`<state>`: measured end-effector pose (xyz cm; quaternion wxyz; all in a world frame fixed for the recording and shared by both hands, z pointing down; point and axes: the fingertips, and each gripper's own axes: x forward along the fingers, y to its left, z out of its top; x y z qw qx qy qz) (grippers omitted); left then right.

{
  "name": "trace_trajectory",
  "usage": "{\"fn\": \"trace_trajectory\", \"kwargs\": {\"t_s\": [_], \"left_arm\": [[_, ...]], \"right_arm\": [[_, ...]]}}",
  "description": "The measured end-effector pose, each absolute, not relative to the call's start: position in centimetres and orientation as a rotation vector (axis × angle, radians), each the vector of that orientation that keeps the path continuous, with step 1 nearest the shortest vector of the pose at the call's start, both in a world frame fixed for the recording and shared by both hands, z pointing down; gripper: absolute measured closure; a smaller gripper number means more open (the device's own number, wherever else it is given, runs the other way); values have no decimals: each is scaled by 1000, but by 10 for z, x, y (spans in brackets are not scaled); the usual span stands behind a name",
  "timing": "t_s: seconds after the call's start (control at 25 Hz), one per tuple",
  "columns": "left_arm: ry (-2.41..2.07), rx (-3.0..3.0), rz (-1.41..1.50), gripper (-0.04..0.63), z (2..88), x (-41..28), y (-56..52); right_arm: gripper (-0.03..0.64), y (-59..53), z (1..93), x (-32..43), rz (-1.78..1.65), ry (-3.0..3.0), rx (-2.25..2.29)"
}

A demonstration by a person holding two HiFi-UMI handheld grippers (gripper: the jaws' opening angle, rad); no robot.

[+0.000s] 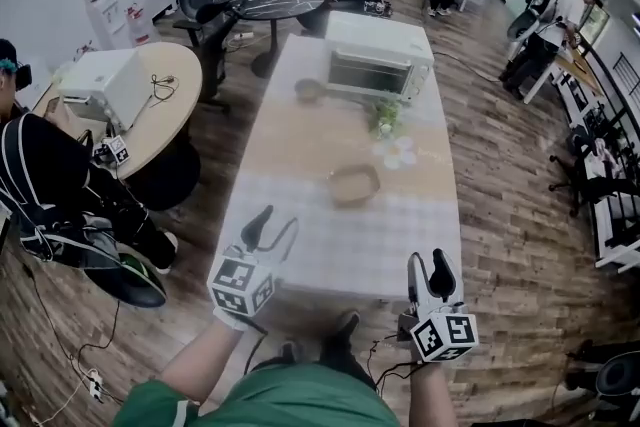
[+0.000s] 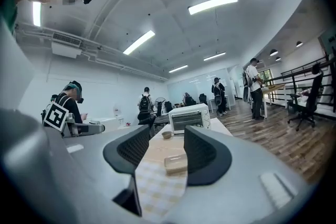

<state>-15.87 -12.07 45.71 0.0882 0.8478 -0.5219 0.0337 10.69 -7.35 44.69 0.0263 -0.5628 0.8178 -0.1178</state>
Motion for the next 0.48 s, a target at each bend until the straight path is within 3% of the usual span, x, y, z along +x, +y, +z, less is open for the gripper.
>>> {"fn": "trace_trajectory", "kwargs": {"t_s": [0.48], "left_arm": [[-1682,2461,247,403,469,-91,-228]], "right_arm": [[419,-210,460,174,-468,2586,-1560]]}}
